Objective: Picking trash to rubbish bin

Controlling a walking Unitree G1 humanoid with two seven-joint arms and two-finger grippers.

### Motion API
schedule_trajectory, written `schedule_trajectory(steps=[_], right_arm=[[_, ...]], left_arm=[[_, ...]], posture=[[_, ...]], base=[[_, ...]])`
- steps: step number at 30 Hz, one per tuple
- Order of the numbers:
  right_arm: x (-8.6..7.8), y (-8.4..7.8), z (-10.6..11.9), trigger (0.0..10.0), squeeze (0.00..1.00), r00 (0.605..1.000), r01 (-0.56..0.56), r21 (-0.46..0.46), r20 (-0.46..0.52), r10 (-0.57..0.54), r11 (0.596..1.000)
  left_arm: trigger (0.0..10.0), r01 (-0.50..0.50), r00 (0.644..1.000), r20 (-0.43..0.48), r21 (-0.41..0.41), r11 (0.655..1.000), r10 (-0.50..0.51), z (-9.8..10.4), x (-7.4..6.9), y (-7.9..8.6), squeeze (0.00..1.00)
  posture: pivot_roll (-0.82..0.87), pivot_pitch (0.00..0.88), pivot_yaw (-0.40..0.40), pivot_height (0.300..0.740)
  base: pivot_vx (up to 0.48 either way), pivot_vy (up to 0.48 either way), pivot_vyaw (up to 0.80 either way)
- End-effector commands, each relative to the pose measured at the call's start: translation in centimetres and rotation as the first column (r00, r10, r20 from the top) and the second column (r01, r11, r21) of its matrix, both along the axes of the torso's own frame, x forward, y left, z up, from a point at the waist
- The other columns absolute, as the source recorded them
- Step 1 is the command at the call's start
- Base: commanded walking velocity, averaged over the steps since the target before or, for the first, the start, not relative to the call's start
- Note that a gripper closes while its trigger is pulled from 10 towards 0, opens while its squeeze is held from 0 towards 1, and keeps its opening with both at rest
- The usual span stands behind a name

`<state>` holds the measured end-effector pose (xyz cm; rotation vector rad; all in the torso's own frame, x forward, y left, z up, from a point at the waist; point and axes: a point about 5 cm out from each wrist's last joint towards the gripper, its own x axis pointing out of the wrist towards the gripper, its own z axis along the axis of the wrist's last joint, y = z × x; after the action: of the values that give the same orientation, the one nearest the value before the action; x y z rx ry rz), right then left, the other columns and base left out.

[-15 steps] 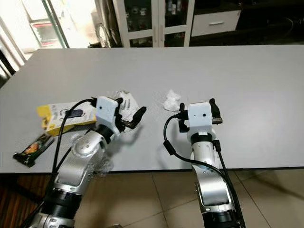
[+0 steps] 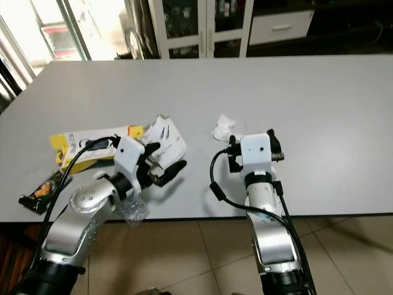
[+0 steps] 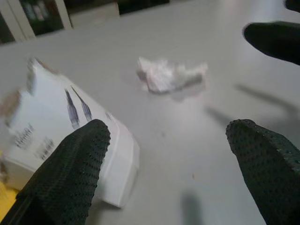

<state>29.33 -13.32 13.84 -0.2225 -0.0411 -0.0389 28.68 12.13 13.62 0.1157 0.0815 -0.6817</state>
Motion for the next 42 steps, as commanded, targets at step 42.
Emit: schedule_trajectory(steps=[42], right_arm=[[6.7,1.0,2.6,10.0,0.0,0.979,-0.203,0.014,0.025,0.203,0.979]], left_arm=[[10.0,0.008,1.0,-0.024,0.133,0.991,-0.005,3.5,-2.7,3.6,0.0]], posture=[[0.18,0.242,0.092,0.74]], base=[[0.0,0.0,0.0]])
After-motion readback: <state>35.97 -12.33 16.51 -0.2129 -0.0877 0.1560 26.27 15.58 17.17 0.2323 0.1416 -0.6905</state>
